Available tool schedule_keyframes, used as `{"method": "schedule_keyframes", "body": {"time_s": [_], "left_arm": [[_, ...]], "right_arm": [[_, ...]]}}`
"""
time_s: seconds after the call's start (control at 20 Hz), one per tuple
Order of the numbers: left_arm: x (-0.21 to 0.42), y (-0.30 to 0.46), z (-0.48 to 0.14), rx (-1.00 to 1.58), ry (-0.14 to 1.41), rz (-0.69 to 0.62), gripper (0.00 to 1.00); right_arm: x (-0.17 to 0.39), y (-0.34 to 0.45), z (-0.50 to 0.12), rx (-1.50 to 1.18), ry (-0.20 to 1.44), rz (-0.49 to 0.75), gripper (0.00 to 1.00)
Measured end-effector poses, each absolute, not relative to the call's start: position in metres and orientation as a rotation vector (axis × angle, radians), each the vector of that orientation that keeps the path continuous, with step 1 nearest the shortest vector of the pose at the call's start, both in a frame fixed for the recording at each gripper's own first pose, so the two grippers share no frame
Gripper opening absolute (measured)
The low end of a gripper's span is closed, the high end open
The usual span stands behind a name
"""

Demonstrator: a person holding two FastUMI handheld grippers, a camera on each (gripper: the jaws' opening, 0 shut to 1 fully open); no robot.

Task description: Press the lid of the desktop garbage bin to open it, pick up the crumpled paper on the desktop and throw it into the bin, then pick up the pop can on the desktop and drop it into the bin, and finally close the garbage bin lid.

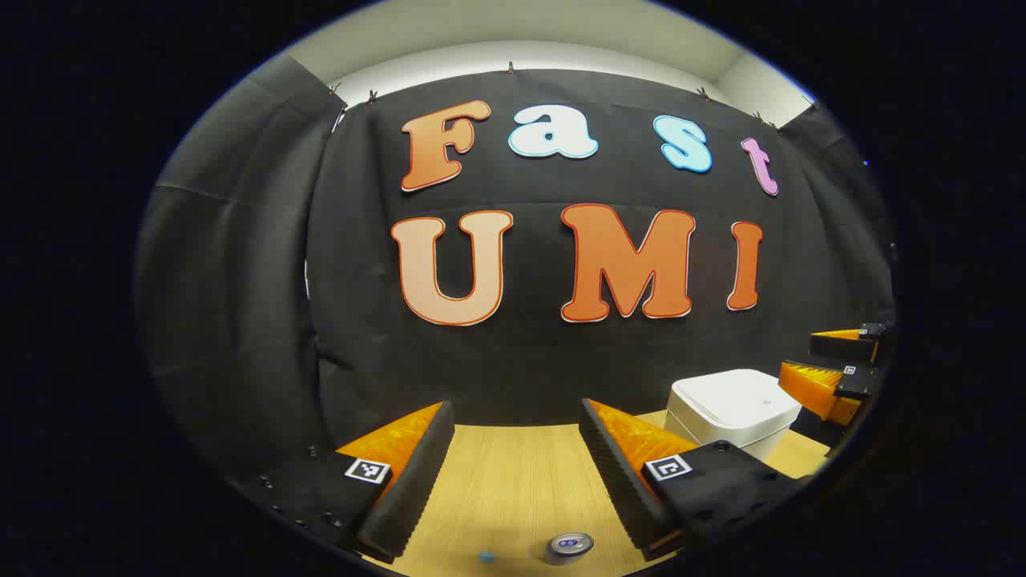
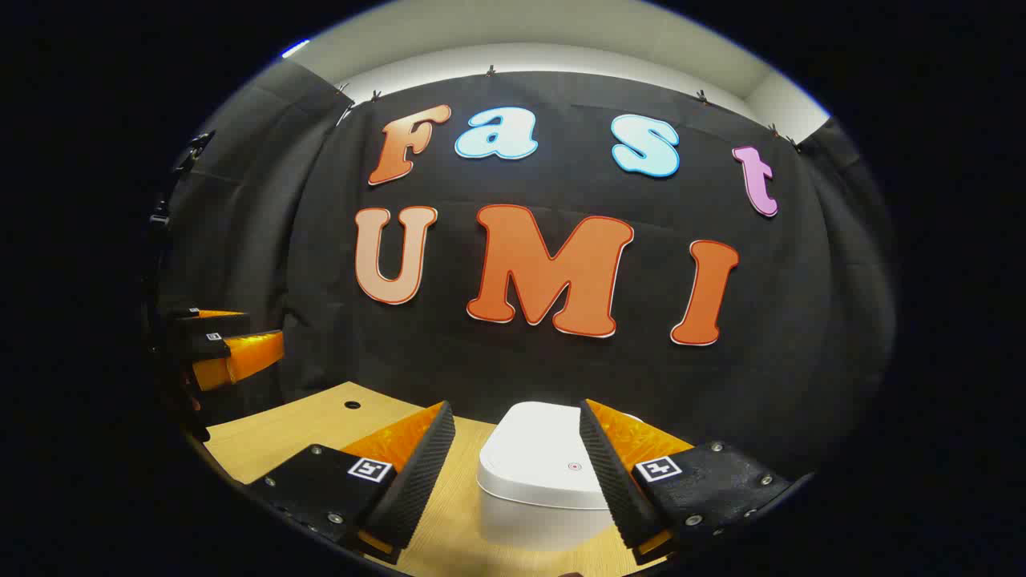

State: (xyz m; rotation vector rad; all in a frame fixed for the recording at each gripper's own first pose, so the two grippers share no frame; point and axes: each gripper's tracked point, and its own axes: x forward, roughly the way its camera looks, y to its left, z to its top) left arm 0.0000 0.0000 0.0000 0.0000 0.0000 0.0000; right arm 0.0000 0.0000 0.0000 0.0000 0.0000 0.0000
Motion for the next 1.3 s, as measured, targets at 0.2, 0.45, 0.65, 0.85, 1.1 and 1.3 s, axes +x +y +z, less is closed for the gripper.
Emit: {"method": "schedule_keyframes", "body": {"time_s": [0.2, 0.45, 0.65, 0.85, 1.1, 1.3], "left_arm": [[0.008, 0.007, -0.002, 0.017, 0.001, -0.02, 0.99], [0.012, 0.013, -0.005, 0.023, 0.005, -0.028, 0.99], [0.016, 0.016, -0.007, 0.032, -0.002, -0.023, 0.99], [0.016, 0.015, -0.005, 0.04, -0.005, -0.015, 1.0], [0.016, 0.016, -0.009, 0.045, 0.004, -0.004, 1.0], [0.015, 0.017, -0.013, 0.056, 0.013, 0.007, 1.0]], "right_arm": [[0.006, 0.012, 0.006, 0.009, -0.004, -0.013, 0.94], [0.008, 0.012, 0.007, 0.002, 0.003, -0.032, 0.94], [0.012, 0.011, 0.006, 0.005, 0.007, -0.04, 0.94], [0.016, 0.008, 0.007, 0.0, 0.005, -0.045, 0.94], [0.031, -0.008, 0.003, 0.02, 0.045, -0.078, 0.93], [0.039, -0.031, 0.011, -0.006, 0.036, -0.123, 0.88]]}}
